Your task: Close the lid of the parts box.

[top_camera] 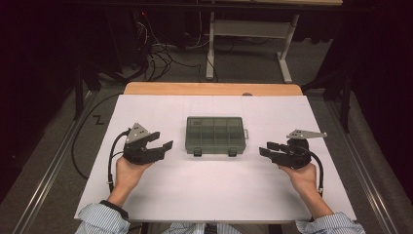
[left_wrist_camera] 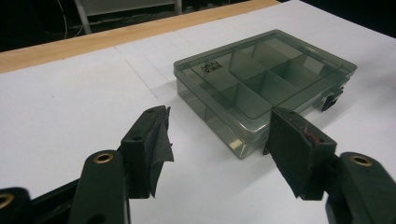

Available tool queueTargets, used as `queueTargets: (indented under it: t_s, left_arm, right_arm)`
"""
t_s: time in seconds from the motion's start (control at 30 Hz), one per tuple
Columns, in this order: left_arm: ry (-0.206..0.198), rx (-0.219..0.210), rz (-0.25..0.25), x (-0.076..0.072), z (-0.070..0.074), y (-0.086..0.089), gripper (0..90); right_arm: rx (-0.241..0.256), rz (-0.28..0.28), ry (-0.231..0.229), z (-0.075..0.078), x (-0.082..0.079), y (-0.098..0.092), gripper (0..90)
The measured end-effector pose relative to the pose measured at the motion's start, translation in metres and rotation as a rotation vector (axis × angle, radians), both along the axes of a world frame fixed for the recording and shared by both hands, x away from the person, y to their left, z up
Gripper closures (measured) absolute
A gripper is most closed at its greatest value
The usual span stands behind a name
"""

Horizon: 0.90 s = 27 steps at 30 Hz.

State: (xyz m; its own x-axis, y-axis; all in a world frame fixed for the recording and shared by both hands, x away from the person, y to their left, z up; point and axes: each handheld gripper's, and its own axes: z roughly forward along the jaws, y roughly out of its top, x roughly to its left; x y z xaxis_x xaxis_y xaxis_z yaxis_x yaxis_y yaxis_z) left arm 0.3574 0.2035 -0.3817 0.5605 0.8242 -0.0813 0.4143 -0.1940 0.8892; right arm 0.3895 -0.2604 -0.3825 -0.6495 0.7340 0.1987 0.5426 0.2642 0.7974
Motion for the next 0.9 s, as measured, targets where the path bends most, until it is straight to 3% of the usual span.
queueTargets:
  t_s: [0.63, 0.9]
  left_arm:
    - [-0.016, 0.002, 0.002, -0.012, -0.009, 0.005, 36.9]
    - [-0.025, -0.009, 0.018, -0.017, -0.012, 0.01, 36.6]
  right_arm:
    - [-0.015, -0.031, -0.06, -0.01, -0.019, -0.015, 49.4]
    - [-0.021, -0.018, -0.089, -0.011, -0.027, -0.016, 48.1]
